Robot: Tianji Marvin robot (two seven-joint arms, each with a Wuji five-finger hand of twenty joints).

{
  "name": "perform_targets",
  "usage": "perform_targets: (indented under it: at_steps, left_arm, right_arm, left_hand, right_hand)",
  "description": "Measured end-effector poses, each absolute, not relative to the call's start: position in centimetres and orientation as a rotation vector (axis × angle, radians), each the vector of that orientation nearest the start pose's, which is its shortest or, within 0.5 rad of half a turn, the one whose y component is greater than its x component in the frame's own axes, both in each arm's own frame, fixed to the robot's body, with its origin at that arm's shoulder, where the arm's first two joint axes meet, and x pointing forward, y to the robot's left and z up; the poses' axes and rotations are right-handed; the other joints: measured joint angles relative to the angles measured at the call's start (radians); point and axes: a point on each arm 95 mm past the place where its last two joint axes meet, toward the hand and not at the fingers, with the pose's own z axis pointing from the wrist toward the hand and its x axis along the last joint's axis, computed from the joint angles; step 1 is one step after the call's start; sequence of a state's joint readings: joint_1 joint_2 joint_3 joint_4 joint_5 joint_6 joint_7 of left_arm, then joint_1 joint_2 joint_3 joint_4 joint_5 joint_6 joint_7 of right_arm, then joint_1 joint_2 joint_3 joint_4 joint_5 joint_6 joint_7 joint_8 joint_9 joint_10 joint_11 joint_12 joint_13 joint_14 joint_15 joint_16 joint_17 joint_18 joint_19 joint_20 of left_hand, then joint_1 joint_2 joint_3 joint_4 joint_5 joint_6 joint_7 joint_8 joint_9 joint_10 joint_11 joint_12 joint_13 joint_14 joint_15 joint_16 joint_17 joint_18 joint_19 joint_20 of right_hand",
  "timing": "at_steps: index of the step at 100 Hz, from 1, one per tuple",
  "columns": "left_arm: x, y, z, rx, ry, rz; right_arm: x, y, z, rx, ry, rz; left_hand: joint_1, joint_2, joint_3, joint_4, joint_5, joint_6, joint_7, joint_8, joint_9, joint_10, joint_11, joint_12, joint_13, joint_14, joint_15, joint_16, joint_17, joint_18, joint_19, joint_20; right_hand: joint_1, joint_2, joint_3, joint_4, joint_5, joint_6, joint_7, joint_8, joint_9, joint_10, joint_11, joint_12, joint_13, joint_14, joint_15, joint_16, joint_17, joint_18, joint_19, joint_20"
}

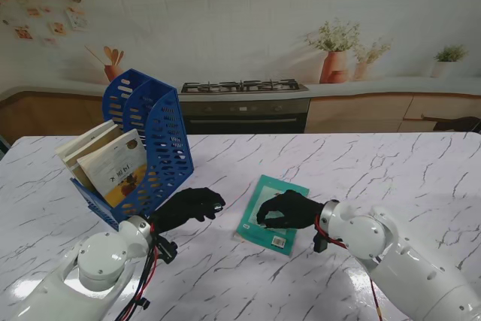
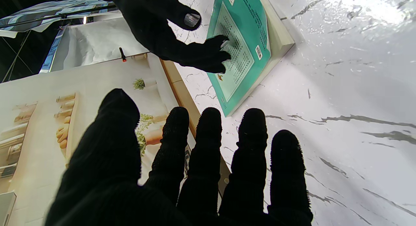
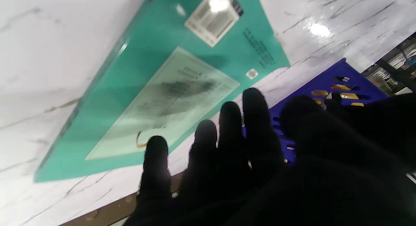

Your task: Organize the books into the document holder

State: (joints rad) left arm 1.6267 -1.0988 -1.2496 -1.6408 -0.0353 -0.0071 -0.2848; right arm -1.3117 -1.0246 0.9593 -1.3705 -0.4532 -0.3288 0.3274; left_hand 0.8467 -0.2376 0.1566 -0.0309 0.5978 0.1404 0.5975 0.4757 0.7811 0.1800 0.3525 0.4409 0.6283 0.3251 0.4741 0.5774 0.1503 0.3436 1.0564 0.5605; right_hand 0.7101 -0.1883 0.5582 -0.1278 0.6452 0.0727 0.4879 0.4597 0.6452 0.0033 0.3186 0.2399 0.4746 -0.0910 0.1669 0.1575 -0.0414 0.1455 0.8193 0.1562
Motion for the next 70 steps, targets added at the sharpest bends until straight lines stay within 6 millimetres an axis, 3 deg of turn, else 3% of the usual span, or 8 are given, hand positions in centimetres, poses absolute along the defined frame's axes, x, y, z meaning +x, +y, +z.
perform_targets:
  at_steps: [7,13,22,35,46,53,61,70]
  left_arm:
    - [37.5,-1.6,-33.9,-2.313,1.164,-2.037]
    - [37.4,-1.5,-33.9,-2.314,1.155,-2.038]
    - [37.4,-1.5,-33.9,-2.315,1.150,-2.038]
    - [37.4,-1.4,-33.9,-2.320,1.149,-2.033]
    - [37.4,-1.4,-33.9,-2.319,1.149,-2.031]
    - [37.4,-1.4,-33.9,-2.317,1.146,-2.031]
    - [37.4,-1.4,-33.9,-2.317,1.142,-2.031]
    - [37.4,-1.4,-33.9,-2.320,1.142,-2.029]
  right_arm:
    - [41.8,4.0,-36.7,1.533,2.054,1.749]
    - [41.7,4.2,-37.1,1.559,2.100,1.733]
    - [41.5,4.4,-37.0,1.556,2.174,1.717]
    - [40.7,4.0,-36.9,1.537,2.223,1.721]
    - [39.1,3.3,-36.9,1.524,2.281,1.727]
    - [38.0,2.8,-36.9,1.528,2.323,1.715]
    - [36.9,2.0,-36.8,1.558,2.350,1.712]
    - [35.8,0.8,-36.9,1.555,2.350,1.718]
  left_hand:
    - [0.000,0.000,0.000,0.000,0.000,0.000,0.000,0.000,0.000,0.000,0.000,0.000,0.000,0.000,0.000,0.000,0.000,0.000,0.000,0.000]
    - [0.000,0.000,0.000,0.000,0.000,0.000,0.000,0.000,0.000,0.000,0.000,0.000,0.000,0.000,0.000,0.000,0.000,0.000,0.000,0.000]
    - [0.000,0.001,0.000,0.000,0.000,0.000,0.000,0.000,0.000,0.001,0.000,0.000,0.000,0.001,0.000,0.000,0.000,0.000,0.000,0.000]
    - [0.001,0.012,-0.001,0.000,0.000,0.001,0.000,0.000,0.000,0.002,0.000,0.000,0.000,0.001,0.000,0.000,-0.001,0.000,0.000,0.000]
    - [0.008,0.012,-0.013,0.000,0.000,0.002,0.000,0.000,0.000,0.003,0.000,0.000,0.000,0.001,0.000,0.000,-0.002,0.000,0.000,0.000]
    - [0.008,0.012,-0.013,0.000,0.000,0.002,0.000,0.000,0.000,0.003,0.000,0.000,-0.001,0.001,0.000,0.000,-0.002,0.000,0.000,0.000]
    - [0.008,0.012,-0.013,0.000,0.000,0.003,0.000,0.000,0.000,0.004,0.000,0.000,-0.001,0.001,0.000,0.000,-0.004,0.000,0.000,0.000]
    - [0.008,0.013,-0.013,0.000,0.000,0.003,0.000,-0.008,0.000,0.005,0.000,0.000,-0.001,0.002,0.000,0.000,-0.011,0.000,0.000,0.000]
  right_hand:
    - [0.115,0.075,-0.113,0.000,0.000,0.000,0.011,0.000,-0.012,0.000,0.003,-0.009,0.000,0.000,0.000,0.000,0.000,-0.001,-0.029,0.000]
    - [0.154,0.117,-0.160,0.000,-0.001,0.000,0.023,-0.007,-0.016,-0.001,0.014,-0.009,-0.004,0.000,0.000,0.000,-0.056,-0.040,-0.083,-0.020]
    - [0.165,0.138,-0.180,0.000,-0.001,0.000,0.023,-0.008,-0.019,-0.002,0.013,-0.009,-0.030,-0.013,-0.004,-0.001,-0.072,-0.089,-0.128,-0.044]
    - [0.193,0.149,-0.231,0.000,-0.002,0.000,0.024,-0.008,-0.019,-0.003,0.013,-0.009,-0.031,-0.014,-0.004,-0.001,-0.064,-0.106,-0.152,-0.056]
    - [0.202,0.150,-0.237,0.000,-0.003,0.000,0.024,-0.008,-0.019,-0.005,0.013,-0.009,-0.031,-0.015,-0.003,-0.001,-0.062,-0.132,-0.154,-0.057]
    - [0.202,0.150,-0.246,0.000,-0.001,0.000,0.025,-0.008,-0.017,-0.019,0.013,-0.009,-0.031,-0.048,-0.003,-0.001,-0.062,-0.200,-0.164,-0.058]
    - [0.202,0.150,-0.248,0.000,-0.001,0.000,0.027,-0.008,-0.017,-0.022,0.013,-0.009,-0.031,-0.053,-0.003,-0.001,-0.062,-0.240,-0.167,-0.059]
    - [0.202,0.150,-0.248,0.000,-0.001,0.000,0.035,-0.008,-0.017,-0.022,0.013,-0.009,-0.031,-0.051,-0.003,0.000,-0.050,-0.252,-0.165,-0.059]
